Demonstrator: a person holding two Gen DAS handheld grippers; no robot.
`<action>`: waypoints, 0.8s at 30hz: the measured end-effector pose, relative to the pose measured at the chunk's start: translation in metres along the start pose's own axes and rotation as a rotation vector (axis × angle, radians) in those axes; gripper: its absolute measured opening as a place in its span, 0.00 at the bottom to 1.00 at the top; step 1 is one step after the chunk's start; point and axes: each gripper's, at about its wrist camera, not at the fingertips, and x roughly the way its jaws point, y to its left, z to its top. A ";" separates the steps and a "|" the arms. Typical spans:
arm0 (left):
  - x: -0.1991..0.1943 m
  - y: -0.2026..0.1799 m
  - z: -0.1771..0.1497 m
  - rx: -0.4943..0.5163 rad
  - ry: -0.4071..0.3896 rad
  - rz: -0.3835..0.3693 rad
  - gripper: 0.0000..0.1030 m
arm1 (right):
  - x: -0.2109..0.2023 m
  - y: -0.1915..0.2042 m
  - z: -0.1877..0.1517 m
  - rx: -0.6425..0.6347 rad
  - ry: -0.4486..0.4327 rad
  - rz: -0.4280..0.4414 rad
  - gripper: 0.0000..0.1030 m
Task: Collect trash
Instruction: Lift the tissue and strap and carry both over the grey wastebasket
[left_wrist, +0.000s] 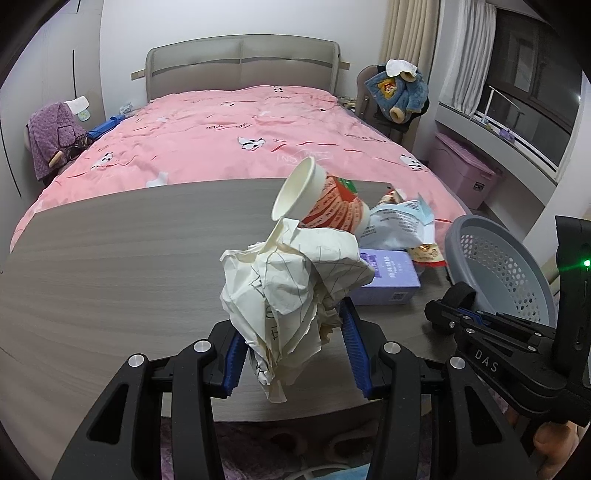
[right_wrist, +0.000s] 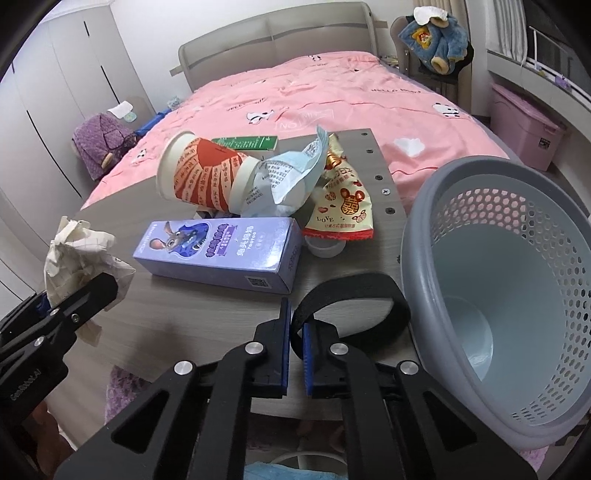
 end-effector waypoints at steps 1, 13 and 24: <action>-0.001 -0.001 0.000 0.005 -0.001 -0.003 0.44 | -0.003 -0.001 -0.001 0.003 -0.002 0.003 0.06; -0.002 -0.055 0.012 0.101 -0.007 -0.103 0.44 | -0.065 -0.045 0.004 0.074 -0.094 -0.015 0.06; 0.036 -0.162 0.031 0.249 0.064 -0.232 0.44 | -0.086 -0.145 0.000 0.205 -0.079 -0.138 0.06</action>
